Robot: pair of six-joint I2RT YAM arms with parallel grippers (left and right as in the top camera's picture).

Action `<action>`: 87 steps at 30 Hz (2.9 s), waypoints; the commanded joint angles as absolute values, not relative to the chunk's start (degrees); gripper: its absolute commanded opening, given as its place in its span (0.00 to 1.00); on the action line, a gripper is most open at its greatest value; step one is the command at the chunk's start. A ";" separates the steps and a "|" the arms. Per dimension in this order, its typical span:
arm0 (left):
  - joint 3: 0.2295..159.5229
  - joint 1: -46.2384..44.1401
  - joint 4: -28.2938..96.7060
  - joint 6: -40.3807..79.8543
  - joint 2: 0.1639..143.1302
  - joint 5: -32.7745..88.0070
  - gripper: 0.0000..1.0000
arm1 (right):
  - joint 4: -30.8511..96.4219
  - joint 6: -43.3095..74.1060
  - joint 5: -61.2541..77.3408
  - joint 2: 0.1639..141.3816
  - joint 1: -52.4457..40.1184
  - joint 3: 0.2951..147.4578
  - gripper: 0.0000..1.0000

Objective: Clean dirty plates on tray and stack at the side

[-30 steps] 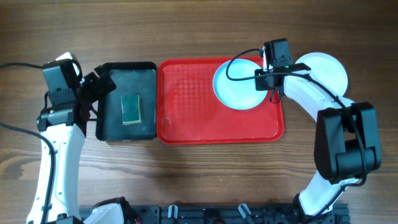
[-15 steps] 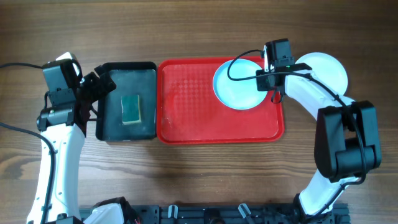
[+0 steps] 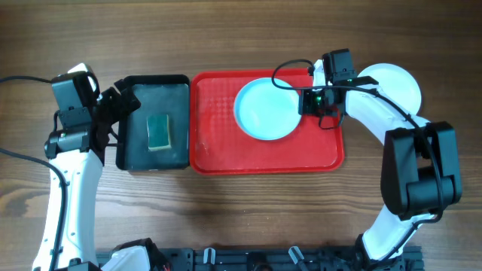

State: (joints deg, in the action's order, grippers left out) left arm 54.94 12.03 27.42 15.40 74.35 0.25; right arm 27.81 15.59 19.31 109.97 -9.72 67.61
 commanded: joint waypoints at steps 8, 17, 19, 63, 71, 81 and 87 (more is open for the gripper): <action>55.57 12.12 27.29 15.88 74.26 -0.08 1.00 | 28.03 33.19 27.88 111.11 -18.35 67.16 0.09; 55.57 12.12 27.29 15.88 74.26 -0.08 1.00 | 27.90 28.14 22.20 110.65 -18.44 69.76 0.38; 55.57 12.12 27.29 15.90 74.26 -0.08 1.00 | 27.29 27.00 19.20 110.65 -18.44 70.30 0.37; 55.57 12.12 27.29 15.90 74.26 -0.08 1.00 | 25.69 21.80 -2.55 109.30 -25.65 69.67 0.15; 55.57 12.12 27.29 15.90 74.26 -0.08 1.00 | 25.71 21.37 -0.36 109.40 -25.71 69.63 0.12; 55.57 12.12 27.29 15.88 74.26 -0.08 1.00 | 24.64 20.95 -1.67 110.41 -25.71 69.43 0.09; 55.57 12.12 27.29 15.90 74.26 -0.08 1.00 | 24.69 19.46 -1.65 110.41 -25.78 69.41 0.11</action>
